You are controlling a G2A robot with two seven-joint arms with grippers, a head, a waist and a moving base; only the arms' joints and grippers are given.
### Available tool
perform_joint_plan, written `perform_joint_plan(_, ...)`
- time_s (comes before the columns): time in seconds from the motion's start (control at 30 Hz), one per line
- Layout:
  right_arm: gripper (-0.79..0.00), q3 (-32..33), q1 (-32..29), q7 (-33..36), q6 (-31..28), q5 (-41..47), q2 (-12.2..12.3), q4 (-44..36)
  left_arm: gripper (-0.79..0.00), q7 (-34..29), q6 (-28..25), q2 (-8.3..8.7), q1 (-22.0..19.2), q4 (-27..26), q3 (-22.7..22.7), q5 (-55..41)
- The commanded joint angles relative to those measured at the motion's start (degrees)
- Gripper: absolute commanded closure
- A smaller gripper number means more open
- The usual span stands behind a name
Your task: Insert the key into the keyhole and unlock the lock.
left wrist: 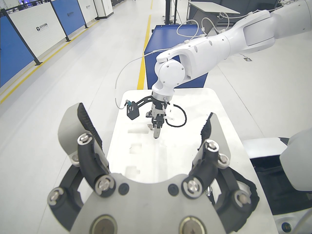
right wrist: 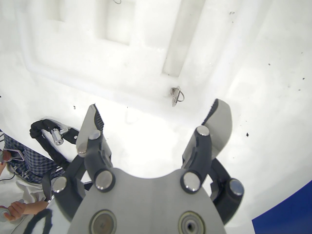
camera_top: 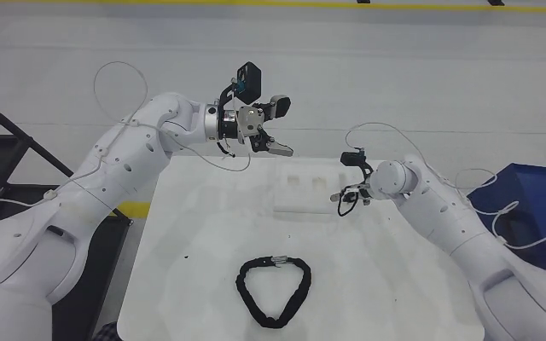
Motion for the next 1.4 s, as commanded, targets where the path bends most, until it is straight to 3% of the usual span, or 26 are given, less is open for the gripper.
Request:
perform_joint_plan(0.0,-0.520,-0.33,0.26,-0.05,-0.57,-0.06,-0.61,1.55,-0.785,0.00,0.00,0.00,0.00,0.00,0.00,0.00)
perform_joint_plan(0.17,-0.376,-0.92,0.89,-0.44,-1.11,-0.39,-1.96,4.37,-0.785,0.00,0.00,0.00,0.00,0.00,0.00,0.00)
perform_joint_plan(0.4,-0.329,-1.79,1.64,-0.39,0.01,-2.01,-3.61,7.00,-0.785,0.00,0.00,0.00,0.00,0.00,0.00,0.00)
perform_joint_plan(0.53,-0.265,-2.06,1.92,-0.52,0.02,-2.46,-4.51,8.53,-0.785,0.00,0.00,0.00,0.00,0.00,0.00,0.00)
perform_joint_plan(0.87,0.000,-2.14,2.71,-1.64,1.83,-4.16,-6.34,11.86,-0.785,0.00,0.00,0.00,0.00,0.00,0.00,0.00)
perform_joint_plan(1.13,0.000,-0.78,3.77,-0.66,1.10,-4.68,-6.60,12.85,-0.785,0.00,0.00,0.00,0.00,0.00,0.00,0.00)
perform_joint_plan(1.37,0.000,1.01,4.37,2.26,4.08,-7.95,-5.26,7.03,-0.785,0.00,0.00,0.00,0.00,0.00,0.00,0.00)
